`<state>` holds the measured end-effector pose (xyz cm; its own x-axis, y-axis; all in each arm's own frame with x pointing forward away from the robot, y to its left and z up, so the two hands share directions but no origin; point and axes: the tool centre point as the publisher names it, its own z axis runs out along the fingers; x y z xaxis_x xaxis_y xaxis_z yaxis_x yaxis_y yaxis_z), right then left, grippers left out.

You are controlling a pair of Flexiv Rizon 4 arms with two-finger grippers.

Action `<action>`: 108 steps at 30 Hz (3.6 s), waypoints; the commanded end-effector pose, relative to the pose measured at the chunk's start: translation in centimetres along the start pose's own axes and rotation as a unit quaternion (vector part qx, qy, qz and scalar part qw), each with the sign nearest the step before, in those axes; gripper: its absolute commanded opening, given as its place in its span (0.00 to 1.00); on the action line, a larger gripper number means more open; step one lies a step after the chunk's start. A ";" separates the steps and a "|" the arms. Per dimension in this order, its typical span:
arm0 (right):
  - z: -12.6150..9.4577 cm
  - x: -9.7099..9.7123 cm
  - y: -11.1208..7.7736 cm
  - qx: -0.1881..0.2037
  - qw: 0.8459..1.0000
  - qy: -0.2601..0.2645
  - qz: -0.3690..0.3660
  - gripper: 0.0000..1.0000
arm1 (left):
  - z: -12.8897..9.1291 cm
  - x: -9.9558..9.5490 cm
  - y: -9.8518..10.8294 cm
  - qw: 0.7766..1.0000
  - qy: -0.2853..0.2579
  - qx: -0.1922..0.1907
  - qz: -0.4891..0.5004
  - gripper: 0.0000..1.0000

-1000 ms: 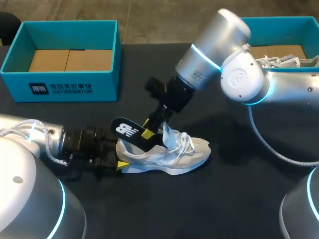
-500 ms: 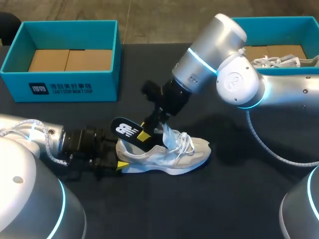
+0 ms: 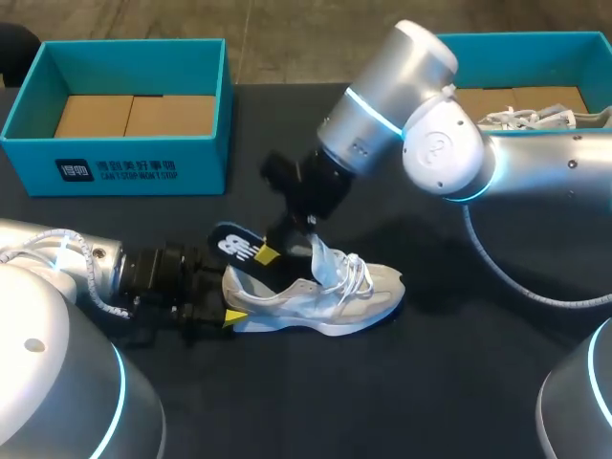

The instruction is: Take the shoe out of the shoebox, open the shoe tongue, remove and reinsert the insole, then place the shoe into the shoebox

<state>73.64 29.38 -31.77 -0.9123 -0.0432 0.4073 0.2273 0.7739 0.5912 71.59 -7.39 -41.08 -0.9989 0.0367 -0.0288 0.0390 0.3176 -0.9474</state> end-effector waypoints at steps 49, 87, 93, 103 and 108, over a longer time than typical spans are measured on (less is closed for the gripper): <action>-9.5 1.9 13.3 -0.143 0.979 -0.138 -0.051 0.00 | 0.0 0.0 0.0 1.000 0.000 -0.001 0.000 0.00; -19.1 8.7 18.3 -0.343 0.935 0.003 0.093 0.00 | 0.0 0.0 0.0 1.000 0.000 -0.001 0.000 0.00; -20.2 10.9 17.3 -0.354 0.928 0.001 0.116 0.00 | 0.0 0.0 0.0 1.000 0.000 -0.001 0.000 0.00; -21.2 12.5 16.2 -0.374 0.917 -0.041 0.133 0.00 | 0.0 0.0 0.0 1.000 0.000 -0.001 0.000 0.00; -21.2 12.5 16.2 -0.374 0.917 -0.041 0.133 0.00 | 0.0 0.0 0.0 1.000 0.000 -0.001 0.000 0.00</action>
<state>73.17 27.88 -2.20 -0.8073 0.1526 0.5701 0.5864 0.0994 0.8039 71.59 -7.40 -41.07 -0.9989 0.0367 -0.0288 0.0390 0.3175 -0.9474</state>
